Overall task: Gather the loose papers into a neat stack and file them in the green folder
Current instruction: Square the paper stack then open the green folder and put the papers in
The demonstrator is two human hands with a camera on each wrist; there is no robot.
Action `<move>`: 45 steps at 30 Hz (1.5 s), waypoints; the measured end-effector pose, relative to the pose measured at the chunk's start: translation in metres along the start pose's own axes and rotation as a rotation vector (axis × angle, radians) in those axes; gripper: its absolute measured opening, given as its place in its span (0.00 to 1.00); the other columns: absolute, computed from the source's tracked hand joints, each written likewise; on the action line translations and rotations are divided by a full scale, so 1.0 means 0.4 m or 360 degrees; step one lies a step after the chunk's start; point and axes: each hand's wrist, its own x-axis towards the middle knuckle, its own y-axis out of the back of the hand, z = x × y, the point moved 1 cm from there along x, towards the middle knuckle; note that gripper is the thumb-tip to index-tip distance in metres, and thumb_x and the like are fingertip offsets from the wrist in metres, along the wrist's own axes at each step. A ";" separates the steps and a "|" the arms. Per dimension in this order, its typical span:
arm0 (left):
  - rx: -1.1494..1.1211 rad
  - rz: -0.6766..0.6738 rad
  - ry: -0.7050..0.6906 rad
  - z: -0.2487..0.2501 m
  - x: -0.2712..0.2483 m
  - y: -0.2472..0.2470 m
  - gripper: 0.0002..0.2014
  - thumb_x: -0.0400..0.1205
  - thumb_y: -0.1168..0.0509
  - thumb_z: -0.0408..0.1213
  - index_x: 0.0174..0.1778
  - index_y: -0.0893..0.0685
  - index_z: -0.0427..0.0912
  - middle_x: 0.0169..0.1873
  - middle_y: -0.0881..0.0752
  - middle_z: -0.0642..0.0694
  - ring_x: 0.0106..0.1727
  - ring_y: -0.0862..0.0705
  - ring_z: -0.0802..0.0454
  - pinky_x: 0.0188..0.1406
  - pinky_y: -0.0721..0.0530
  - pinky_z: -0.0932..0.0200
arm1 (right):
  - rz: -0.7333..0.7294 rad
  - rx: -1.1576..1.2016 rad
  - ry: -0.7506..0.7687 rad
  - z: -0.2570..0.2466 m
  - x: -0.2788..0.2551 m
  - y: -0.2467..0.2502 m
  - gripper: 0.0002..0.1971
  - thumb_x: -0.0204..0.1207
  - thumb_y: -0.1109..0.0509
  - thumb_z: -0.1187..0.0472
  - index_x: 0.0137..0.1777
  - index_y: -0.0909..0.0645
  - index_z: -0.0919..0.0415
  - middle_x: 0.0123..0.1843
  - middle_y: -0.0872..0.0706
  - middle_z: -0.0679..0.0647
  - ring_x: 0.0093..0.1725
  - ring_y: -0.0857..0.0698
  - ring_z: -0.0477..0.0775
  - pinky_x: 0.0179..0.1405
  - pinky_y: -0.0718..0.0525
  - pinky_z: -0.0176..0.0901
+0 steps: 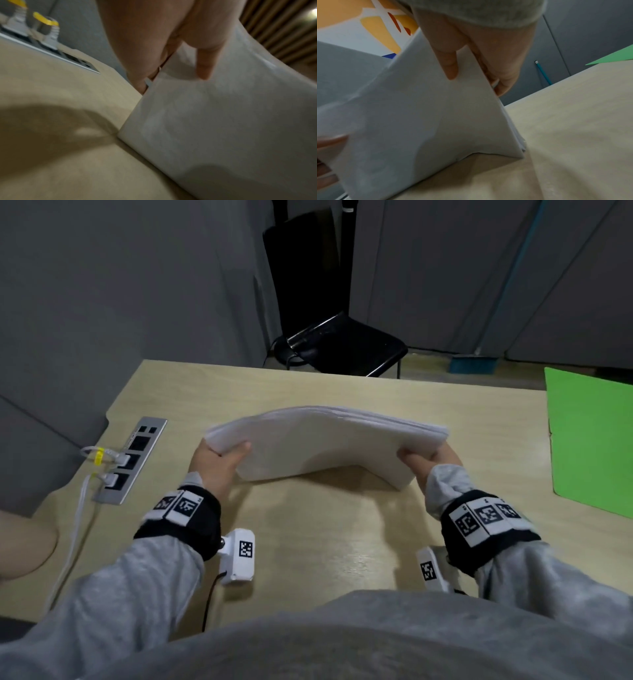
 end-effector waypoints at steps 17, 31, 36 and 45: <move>0.0031 0.0163 -0.0166 0.047 -0.006 -0.004 0.15 0.79 0.31 0.37 0.61 0.17 0.40 0.47 0.12 0.51 0.44 0.14 0.63 0.36 0.20 0.76 | 0.0059 0.0351 0.0190 -0.034 -0.031 0.001 0.07 0.77 0.32 0.56 0.54 0.22 0.48 0.42 0.14 0.42 0.35 0.15 0.33 0.33 0.20 0.24; 0.0757 0.0092 -0.0750 0.190 -0.048 -0.031 0.11 0.77 0.35 0.32 0.54 0.14 0.43 0.45 0.14 0.46 0.49 0.17 0.46 0.42 0.25 0.62 | 0.0377 -0.0435 0.0518 -0.073 0.001 0.007 0.53 0.57 0.19 0.44 0.78 0.43 0.58 0.78 0.37 0.58 0.77 0.34 0.57 0.78 0.34 0.53; 0.1373 -0.0417 -0.1476 0.296 -0.104 -0.092 0.17 0.68 0.44 0.32 0.46 0.13 0.43 0.41 0.14 0.43 0.43 0.18 0.40 0.43 0.25 0.54 | -0.0149 -0.0748 0.1291 -0.200 -0.069 -0.063 0.40 0.61 0.22 0.52 0.74 0.32 0.57 0.76 0.29 0.59 0.77 0.32 0.57 0.77 0.34 0.50; 0.1426 -0.0174 -0.0906 0.245 -0.045 -0.025 0.07 0.77 0.34 0.39 0.49 0.18 0.43 0.36 0.16 0.45 0.43 0.17 0.38 0.39 0.29 0.55 | -0.0017 -0.0109 0.0872 -0.203 -0.086 -0.036 0.05 0.78 0.33 0.54 0.44 0.16 0.43 0.35 0.16 0.36 0.34 0.20 0.30 0.36 0.26 0.25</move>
